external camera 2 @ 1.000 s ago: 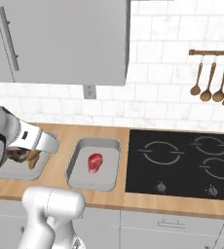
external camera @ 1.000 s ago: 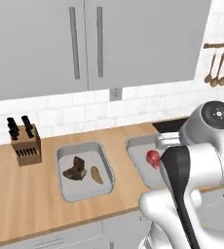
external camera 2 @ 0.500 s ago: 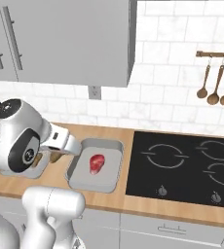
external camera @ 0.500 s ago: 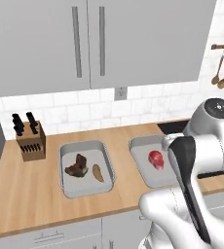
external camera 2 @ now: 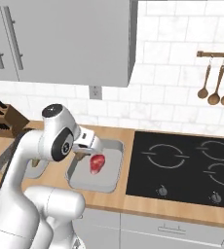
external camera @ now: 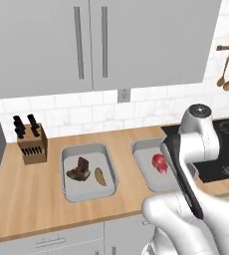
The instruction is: Place one sweet potato and one steak in each tupperware on the nearby counter, to pack two identical lunches.
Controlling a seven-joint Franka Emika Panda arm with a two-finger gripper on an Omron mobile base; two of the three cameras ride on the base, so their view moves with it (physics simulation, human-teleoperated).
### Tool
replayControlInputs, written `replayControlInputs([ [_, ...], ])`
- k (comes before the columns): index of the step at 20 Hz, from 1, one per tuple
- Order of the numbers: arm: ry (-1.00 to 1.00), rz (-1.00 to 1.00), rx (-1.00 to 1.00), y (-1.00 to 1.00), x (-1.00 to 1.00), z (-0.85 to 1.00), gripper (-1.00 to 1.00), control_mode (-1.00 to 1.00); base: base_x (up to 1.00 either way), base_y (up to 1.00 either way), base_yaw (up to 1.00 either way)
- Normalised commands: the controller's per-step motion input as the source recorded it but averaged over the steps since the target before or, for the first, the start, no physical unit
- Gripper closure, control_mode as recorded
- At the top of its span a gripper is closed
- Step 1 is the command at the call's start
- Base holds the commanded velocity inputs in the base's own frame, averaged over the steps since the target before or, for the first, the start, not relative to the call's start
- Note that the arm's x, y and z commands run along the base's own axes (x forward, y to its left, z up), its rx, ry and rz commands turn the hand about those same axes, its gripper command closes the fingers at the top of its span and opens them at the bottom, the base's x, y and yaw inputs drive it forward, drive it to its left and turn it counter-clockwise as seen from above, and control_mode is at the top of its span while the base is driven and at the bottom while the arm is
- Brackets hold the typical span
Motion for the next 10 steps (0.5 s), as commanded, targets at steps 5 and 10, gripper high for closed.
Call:
replayControlInputs([
  [5,0.06,0.00,0.00,-0.32,0.65,-0.46,1.00,-1.00,0.00,0.00,0.00],
  [10,0.01,0.00,0.00,-0.27,0.53,-0.34,1.00,-1.00,0.00,0.00,0.00],
])
